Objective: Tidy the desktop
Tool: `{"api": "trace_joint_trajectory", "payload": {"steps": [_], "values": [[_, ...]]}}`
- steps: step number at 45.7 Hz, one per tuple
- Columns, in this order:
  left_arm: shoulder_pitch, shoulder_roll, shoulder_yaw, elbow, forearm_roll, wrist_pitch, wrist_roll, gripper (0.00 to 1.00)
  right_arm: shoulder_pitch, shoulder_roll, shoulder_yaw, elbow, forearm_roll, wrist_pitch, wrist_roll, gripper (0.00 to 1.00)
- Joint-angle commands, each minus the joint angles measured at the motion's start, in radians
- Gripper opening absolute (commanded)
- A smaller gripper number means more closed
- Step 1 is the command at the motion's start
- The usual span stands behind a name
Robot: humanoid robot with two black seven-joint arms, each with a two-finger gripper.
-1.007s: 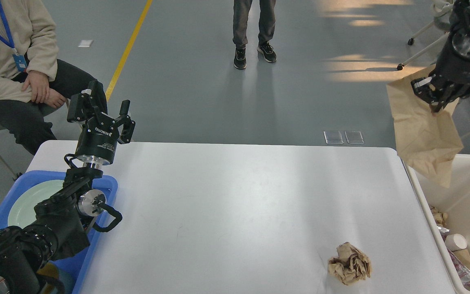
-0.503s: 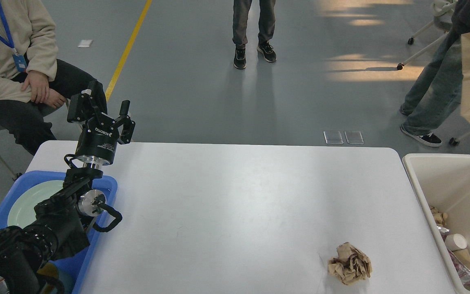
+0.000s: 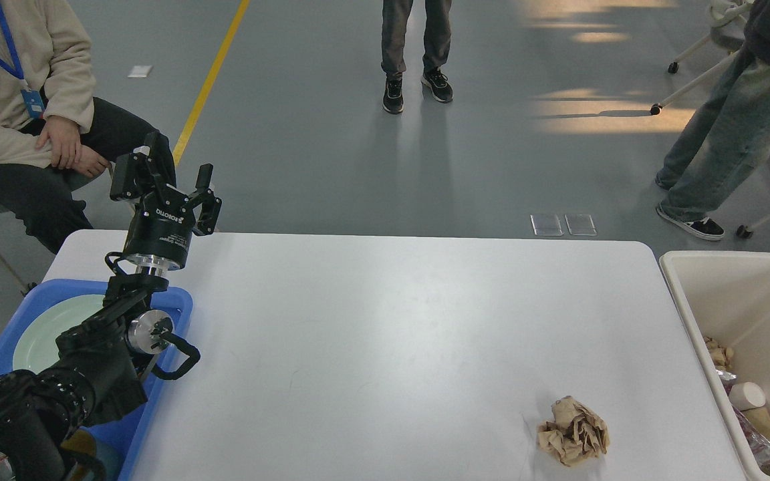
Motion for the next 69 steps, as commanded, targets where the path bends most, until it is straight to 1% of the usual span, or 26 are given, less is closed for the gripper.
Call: {"api": "trace_joint_trajectory", "payload": {"steps": [1, 4, 8, 17, 18, 20, 23, 24, 25, 26, 28, 32, 39, 43, 47, 51, 59, 69], "values": [[0.000, 0.000, 0.000, 0.000, -0.001, 0.000, -0.001, 0.96, -0.164, -0.002, 0.155, -0.080, 0.015, -0.036, 0.002, 0.00], [0.000, 0.000, 0.000, 0.000, 0.001, 0.000, 0.001, 0.96, -0.234, -0.002, 0.224, -0.098, 0.015, -0.037, 0.002, 0.00], [0.000, 0.000, 0.000, 0.000, -0.001, 0.000, 0.001, 0.96, -0.294, -0.002, 0.271, -0.111, 0.015, -0.037, 0.002, 0.00], [0.000, 0.000, 0.000, 0.000, 0.001, 0.000, -0.001, 0.96, -0.390, 0.000, 0.291, -0.109, 0.015, -0.033, 0.002, 0.00], [0.000, 0.000, 0.000, 0.000, 0.001, 0.000, 0.001, 0.96, -0.393, 0.000, 0.291, -0.108, 0.015, -0.033, 0.002, 0.01], [0.000, 0.000, 0.000, 0.000, -0.001, 0.000, -0.001, 0.96, -0.399, 0.001, 0.291, -0.106, 0.013, -0.031, 0.002, 0.14], [0.000, 0.000, 0.000, 0.000, 0.001, 0.000, -0.001, 0.96, -0.403, 0.004, 0.288, -0.103, 0.013, -0.030, 0.002, 0.29], [0.000, -0.001, 0.000, 0.000, 0.001, 0.000, 0.001, 0.96, -0.403, 0.004, 0.286, -0.102, 0.013, -0.028, 0.002, 0.36], [0.000, 0.000, 0.000, 0.001, 0.001, 0.000, 0.001, 0.96, -0.405, 0.004, 0.284, -0.097, 0.012, -0.028, 0.002, 0.53], [0.000, 0.000, 0.000, 0.000, -0.001, 0.000, 0.001, 0.96, -0.405, 0.006, 0.283, -0.095, 0.009, -0.027, 0.002, 0.61], [0.000, 0.000, 0.000, 0.000, 0.001, 0.000, 0.001, 0.96, -0.405, 0.007, 0.281, -0.092, 0.007, -0.023, 0.002, 0.72], [0.000, 0.000, 0.000, 0.000, -0.001, 0.000, 0.001, 0.96, -0.399, 0.009, 0.280, -0.082, 0.007, -0.017, 0.002, 0.86], [0.000, 0.000, 0.000, 0.000, 0.001, 0.000, 0.001, 0.96, -0.373, 0.009, 0.277, -0.023, 0.006, -0.013, 0.002, 0.99], [0.000, 0.000, 0.000, 0.000, 0.001, 0.000, 0.001, 0.96, -0.301, -0.002, 0.260, 0.052, 0.006, 0.001, 0.002, 1.00], [0.000, 0.000, 0.000, 0.000, -0.001, 0.000, -0.001, 0.96, -0.210, -0.014, 0.193, 0.112, 0.004, 0.062, 0.000, 1.00], [0.000, -0.001, 0.000, 0.000, -0.001, 0.000, 0.001, 0.96, -0.092, -0.034, 0.087, 0.165, 0.001, 0.173, 0.000, 1.00], [0.000, 0.000, 0.000, 0.000, 0.001, 0.000, 0.001, 0.96, 0.141, -0.025, -0.091, 0.236, -0.011, 0.415, 0.000, 1.00], [0.000, 0.000, 0.000, 0.000, 0.001, 0.000, 0.001, 0.96, 0.417, 0.012, -0.133, 0.283, -0.164, 0.688, -0.001, 1.00]]}}
